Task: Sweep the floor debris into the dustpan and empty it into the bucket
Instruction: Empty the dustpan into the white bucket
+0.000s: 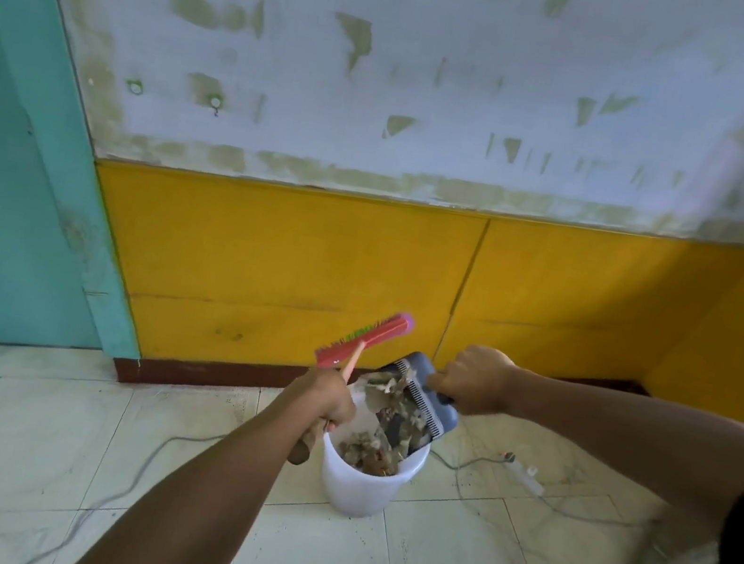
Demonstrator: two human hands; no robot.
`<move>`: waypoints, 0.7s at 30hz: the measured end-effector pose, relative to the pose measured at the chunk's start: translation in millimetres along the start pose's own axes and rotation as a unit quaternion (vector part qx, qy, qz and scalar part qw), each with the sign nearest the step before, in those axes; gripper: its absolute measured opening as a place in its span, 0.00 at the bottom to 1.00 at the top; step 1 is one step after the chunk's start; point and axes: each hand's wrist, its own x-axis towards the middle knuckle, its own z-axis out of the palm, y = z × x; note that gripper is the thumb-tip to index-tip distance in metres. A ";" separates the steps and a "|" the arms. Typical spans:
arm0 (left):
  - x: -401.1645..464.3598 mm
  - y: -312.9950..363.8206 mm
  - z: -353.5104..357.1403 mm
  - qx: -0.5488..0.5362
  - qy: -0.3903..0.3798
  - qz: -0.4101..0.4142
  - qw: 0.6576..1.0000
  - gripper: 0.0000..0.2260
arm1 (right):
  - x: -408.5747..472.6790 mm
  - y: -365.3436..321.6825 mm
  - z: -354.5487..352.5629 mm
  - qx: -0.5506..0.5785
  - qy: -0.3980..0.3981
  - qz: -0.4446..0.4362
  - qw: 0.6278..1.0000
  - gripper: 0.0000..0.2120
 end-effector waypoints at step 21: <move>20.7 -39.2 -4.4 -0.099 0.019 -0.033 0.994 0.11 | 45.1 12.0 5.7 -0.034 -0.046 -0.020 0.998 0.05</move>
